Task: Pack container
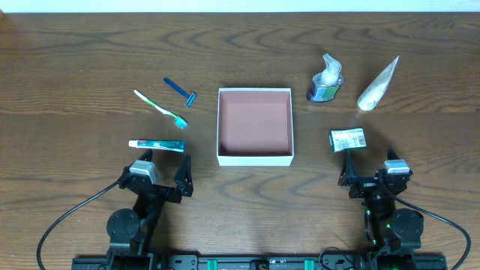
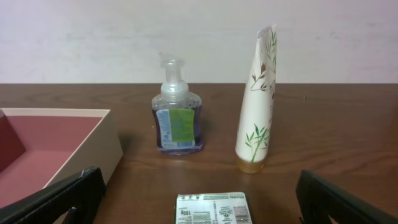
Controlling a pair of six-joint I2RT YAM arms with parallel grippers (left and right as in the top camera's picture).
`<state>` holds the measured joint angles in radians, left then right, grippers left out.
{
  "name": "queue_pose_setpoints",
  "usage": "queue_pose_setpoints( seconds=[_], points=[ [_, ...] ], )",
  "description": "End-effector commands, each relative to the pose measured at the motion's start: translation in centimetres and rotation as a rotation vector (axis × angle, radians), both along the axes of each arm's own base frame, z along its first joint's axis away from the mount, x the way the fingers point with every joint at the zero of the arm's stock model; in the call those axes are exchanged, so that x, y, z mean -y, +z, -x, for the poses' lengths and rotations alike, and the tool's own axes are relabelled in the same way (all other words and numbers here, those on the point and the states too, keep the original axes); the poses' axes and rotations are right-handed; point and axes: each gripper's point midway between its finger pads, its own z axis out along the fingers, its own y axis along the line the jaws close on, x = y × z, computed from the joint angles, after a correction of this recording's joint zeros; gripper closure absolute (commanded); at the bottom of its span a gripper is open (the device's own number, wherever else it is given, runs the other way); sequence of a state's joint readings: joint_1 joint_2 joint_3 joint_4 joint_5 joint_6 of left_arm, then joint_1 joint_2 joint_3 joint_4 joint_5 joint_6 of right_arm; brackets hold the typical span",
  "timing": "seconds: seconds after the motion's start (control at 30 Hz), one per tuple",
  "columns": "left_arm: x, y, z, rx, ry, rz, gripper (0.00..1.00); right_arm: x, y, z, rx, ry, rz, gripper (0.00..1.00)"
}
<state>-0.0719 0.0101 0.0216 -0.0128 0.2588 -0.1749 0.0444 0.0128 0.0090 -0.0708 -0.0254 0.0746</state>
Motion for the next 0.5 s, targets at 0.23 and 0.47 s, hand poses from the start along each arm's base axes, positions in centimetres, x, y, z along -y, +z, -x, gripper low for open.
queue_pose_setpoints(
  seconds=[0.23,0.47],
  points=[
    [0.02,-1.59,0.07,-0.044,-0.006,-0.016,0.02,-0.04,-0.08,0.03,0.002,-0.001,0.013,0.01],
    [0.02,-1.58,0.07,-0.044,-0.006,-0.016,0.02,-0.03,-0.08,0.03,0.002,-0.001,0.013,0.01]
  ],
)
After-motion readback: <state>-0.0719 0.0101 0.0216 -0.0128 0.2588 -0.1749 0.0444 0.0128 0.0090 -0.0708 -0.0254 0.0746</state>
